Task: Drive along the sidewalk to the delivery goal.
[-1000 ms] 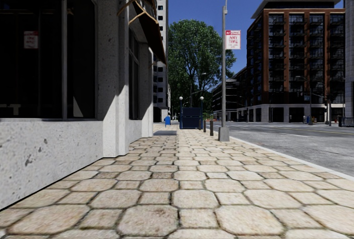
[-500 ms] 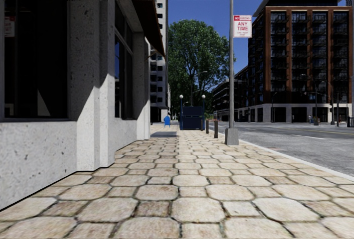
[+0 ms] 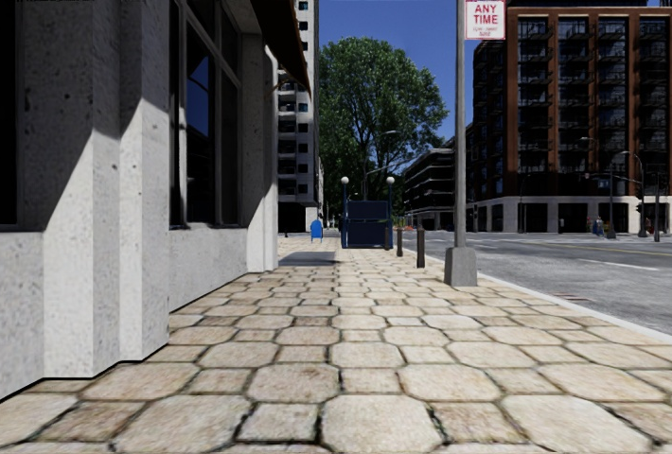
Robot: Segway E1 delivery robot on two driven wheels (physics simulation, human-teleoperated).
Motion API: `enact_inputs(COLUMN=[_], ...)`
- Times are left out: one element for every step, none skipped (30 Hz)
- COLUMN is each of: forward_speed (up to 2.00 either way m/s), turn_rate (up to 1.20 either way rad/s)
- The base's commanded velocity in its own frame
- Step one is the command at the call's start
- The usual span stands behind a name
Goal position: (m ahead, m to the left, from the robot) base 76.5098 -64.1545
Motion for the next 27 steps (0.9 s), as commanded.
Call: enact_inputs(forward_speed=[2.00, 2.00, 2.00, 2.00, 2.00, 2.00, 2.00, 2.00, 2.00, 2.00, 2.00, 2.00, 2.00, 2.00, 2.00, 2.00, 2.00, 2.00, 2.00, 2.00, 2.00, 2.00, 2.00, 2.00, 2.00, 2.00, 2.00], turn_rate=[0.00, 0.00, 0.00, 0.00, 0.00, 0.00, 0.00, 0.00, 0.00, 0.00, 0.00, 0.00, 0.00, 0.00, 0.00, 0.00, 0.00, 0.00, 0.00, 0.00, 0.00, 0.00, 0.00, 0.00, 0.00, 0.00, 0.00])
